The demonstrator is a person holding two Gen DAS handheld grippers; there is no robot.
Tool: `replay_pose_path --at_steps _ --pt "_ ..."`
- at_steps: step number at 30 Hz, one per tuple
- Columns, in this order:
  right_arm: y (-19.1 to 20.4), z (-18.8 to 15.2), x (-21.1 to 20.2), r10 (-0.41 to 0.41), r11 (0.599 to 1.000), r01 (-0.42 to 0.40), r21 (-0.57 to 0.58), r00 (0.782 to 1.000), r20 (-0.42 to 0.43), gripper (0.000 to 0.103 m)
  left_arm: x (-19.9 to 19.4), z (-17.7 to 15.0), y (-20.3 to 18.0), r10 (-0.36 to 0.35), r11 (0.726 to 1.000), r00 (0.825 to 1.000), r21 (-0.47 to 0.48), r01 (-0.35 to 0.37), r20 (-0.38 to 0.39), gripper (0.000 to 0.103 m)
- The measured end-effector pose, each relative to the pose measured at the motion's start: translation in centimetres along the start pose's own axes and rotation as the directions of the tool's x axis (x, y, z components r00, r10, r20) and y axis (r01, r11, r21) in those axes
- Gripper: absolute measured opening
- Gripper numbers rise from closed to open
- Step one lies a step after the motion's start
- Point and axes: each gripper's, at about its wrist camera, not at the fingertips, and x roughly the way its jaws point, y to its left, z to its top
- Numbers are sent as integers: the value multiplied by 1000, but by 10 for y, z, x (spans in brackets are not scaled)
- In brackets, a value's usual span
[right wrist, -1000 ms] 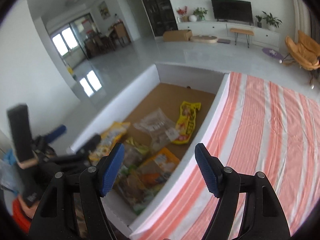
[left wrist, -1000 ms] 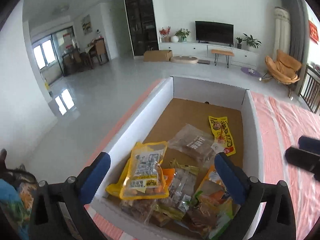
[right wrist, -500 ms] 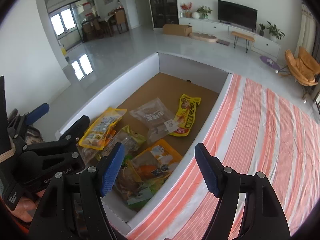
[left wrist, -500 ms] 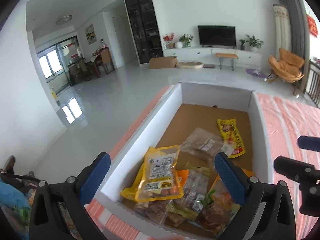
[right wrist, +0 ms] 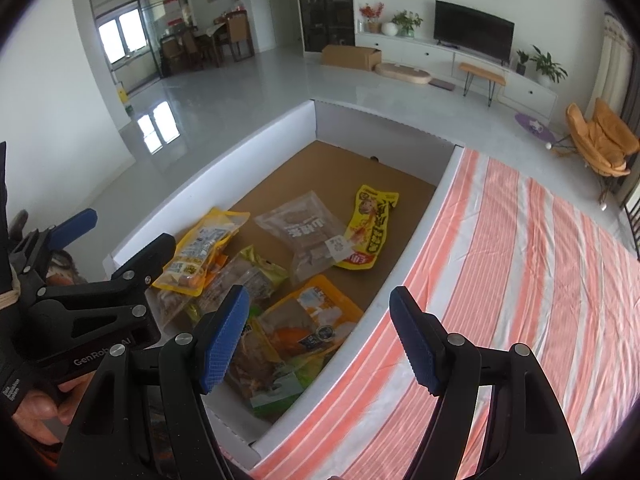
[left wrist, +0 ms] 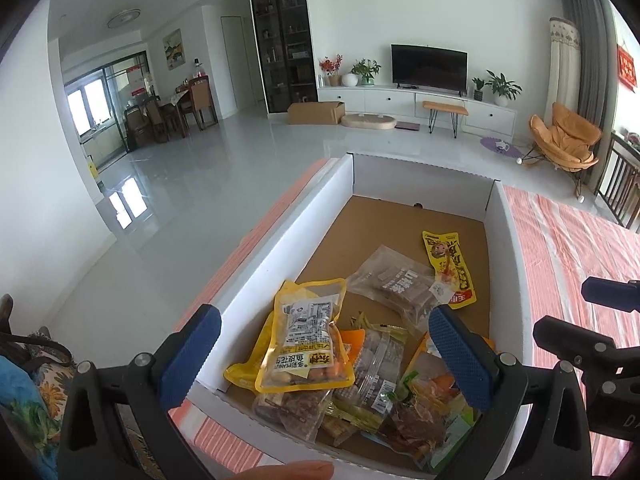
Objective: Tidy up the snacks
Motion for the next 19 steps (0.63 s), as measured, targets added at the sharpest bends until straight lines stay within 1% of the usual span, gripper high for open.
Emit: replay_pose_path --at_steps 13,19 --pt "3 3 14 -5 1000 5 -7 1000 -21 76 4 1 6 1 1000 1000 -9 -1 -1 103" --pt "7 4 21 0 1000 0 -6 999 -32 76 5 0 13 -18 999 1000 -28 18 -7 103"
